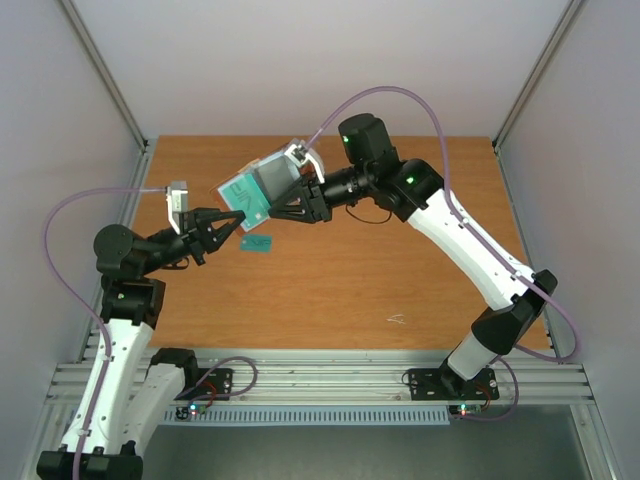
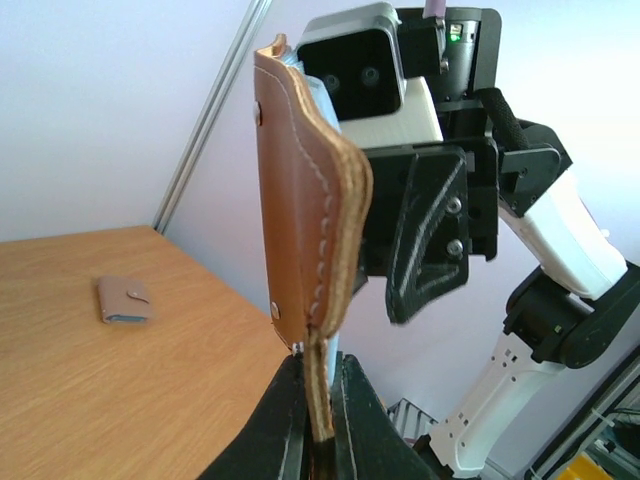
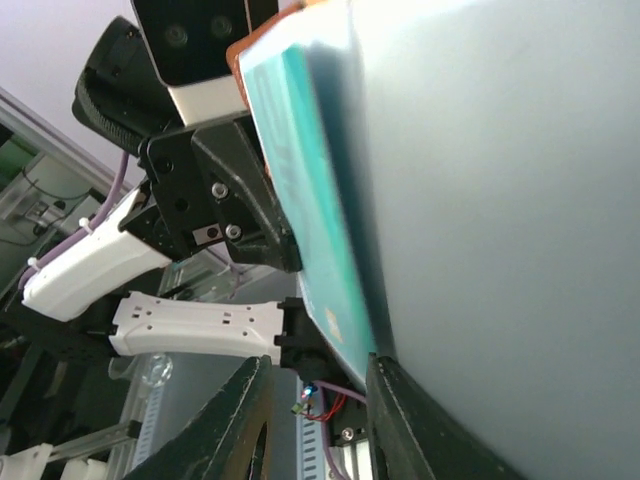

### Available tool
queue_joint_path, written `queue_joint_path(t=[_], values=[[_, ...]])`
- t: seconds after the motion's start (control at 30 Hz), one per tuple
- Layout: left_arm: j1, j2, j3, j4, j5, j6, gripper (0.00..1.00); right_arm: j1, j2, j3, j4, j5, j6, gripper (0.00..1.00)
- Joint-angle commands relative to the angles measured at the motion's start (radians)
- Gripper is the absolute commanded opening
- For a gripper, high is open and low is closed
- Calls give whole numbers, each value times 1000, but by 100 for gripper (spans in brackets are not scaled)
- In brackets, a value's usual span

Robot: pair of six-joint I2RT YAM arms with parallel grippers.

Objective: Take the credit cards out of the card holder

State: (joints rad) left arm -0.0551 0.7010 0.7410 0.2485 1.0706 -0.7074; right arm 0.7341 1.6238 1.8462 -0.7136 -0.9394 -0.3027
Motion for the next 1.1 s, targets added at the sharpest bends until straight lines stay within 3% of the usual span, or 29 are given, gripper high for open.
queue_joint_path(t=[0.0,0.37,0.47,0.6,0.8,0.97,1.07], values=[[1,-9,2,118,49,-19,0,-16,-6,63,-30,8,-19,29],[1,-13,-3,140,46,-33,0,12,38,94,-51,38,-25,25],[1,-11,-6,145,46,-36,0,29,48,100,-74,27,-44,19],[0,-13,-8,149,46,-41,0,29,16,62,-28,4,-41,2],[1,-11,-17,147,50,-42,1,10,-39,-3,51,-8,-13,1],[1,-2,-18,167,58,-57,19,9,-45,1,46,-6,-13,1],[1,6,-26,191,54,-76,25,5,-49,1,47,1,-14,1]])
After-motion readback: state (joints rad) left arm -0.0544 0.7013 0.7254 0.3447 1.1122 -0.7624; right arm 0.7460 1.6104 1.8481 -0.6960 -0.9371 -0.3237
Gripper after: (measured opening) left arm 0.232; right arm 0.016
